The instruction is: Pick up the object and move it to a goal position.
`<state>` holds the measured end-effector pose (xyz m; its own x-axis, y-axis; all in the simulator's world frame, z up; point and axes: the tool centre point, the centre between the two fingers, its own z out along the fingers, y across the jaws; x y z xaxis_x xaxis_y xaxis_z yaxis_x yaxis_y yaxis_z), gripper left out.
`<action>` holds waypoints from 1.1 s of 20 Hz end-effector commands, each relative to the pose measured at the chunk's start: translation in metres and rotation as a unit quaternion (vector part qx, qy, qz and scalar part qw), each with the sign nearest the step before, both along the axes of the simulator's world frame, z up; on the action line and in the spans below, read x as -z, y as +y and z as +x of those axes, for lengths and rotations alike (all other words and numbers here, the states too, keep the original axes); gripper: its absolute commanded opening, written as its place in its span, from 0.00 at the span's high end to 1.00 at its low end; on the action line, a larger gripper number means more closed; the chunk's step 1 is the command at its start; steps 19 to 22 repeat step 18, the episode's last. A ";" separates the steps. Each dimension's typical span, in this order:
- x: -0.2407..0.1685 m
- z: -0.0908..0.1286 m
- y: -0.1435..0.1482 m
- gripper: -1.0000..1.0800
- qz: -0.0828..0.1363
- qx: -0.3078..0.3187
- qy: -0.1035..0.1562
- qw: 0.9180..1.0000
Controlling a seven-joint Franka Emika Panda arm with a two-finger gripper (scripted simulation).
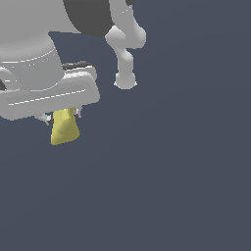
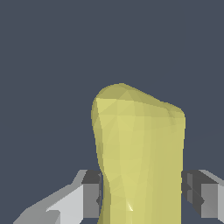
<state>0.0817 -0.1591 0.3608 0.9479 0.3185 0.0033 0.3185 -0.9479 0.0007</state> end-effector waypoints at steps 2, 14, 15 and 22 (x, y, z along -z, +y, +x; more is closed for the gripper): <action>-0.023 -0.003 -0.012 1.00 0.000 0.000 0.001 1.000; -0.053 -0.004 -0.030 1.00 0.000 0.000 0.002 1.000; -0.054 -0.004 -0.030 1.00 0.000 0.000 0.002 1.000; -0.054 -0.004 -0.030 1.00 0.000 0.000 0.002 1.000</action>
